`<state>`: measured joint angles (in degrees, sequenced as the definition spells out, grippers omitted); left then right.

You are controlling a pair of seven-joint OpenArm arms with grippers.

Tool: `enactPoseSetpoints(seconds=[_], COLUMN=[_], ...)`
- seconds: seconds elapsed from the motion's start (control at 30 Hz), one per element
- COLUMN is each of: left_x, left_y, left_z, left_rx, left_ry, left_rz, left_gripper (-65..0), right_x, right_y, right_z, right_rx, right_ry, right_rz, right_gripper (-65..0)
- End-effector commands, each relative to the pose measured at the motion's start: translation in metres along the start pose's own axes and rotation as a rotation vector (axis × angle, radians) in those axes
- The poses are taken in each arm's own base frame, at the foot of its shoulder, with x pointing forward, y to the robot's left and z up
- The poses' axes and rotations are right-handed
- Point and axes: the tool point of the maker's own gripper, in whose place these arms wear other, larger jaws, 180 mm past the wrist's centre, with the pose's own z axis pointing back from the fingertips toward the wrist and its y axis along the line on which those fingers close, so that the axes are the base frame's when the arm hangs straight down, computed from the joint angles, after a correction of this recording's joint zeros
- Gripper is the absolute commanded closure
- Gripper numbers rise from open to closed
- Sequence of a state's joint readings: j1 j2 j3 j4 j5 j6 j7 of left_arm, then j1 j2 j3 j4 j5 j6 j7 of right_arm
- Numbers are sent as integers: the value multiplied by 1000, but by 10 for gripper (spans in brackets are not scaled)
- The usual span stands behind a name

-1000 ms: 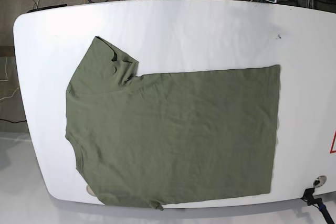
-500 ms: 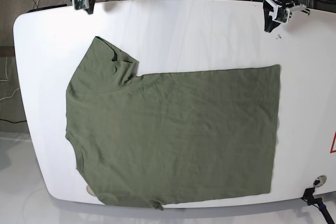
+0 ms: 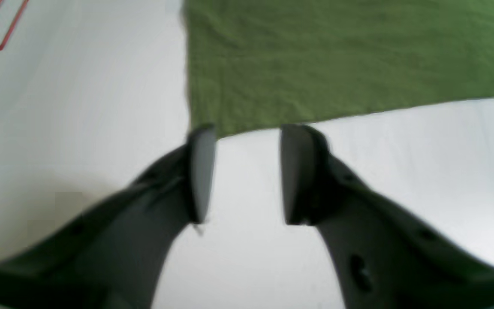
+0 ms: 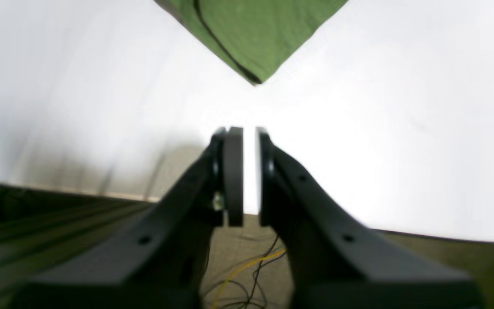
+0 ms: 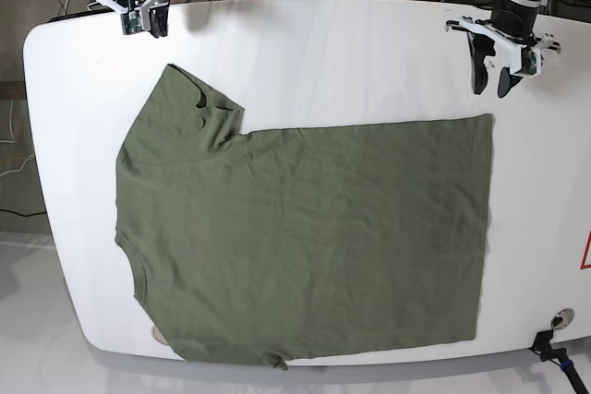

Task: Fold the T-shirt properly
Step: 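Move both grippers down to the collar-side edge of the olive T-shirt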

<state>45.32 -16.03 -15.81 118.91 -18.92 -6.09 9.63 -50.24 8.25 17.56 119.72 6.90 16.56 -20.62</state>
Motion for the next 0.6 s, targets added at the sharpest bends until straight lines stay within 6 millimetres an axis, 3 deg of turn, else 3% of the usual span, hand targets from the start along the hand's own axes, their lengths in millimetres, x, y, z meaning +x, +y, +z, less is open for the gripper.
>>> enactPoseSetpoints(seconds=[0.0, 0.1, 0.17, 0.57], left_x=[11, 17, 22, 21], left_y=[4, 6, 8, 36], left_z=[-3, -10, -14, -52], left_rx=[11, 14, 21, 88], left_ry=[-28, -41, -57, -68], left_rz=[-17, -19, -20, 11], left_gripper=[-283, -290, -290, -294], right_x=[7, 6, 10, 36], right_y=[-7, -11, -12, -24], right_z=[2, 1, -1, -16], right_rx=[-16, -30, -33, -68], right_ry=[-27, -20, -32, -99], right_rz=[12, 10, 9, 1], right_gripper=[-109, -235, -276, -232])
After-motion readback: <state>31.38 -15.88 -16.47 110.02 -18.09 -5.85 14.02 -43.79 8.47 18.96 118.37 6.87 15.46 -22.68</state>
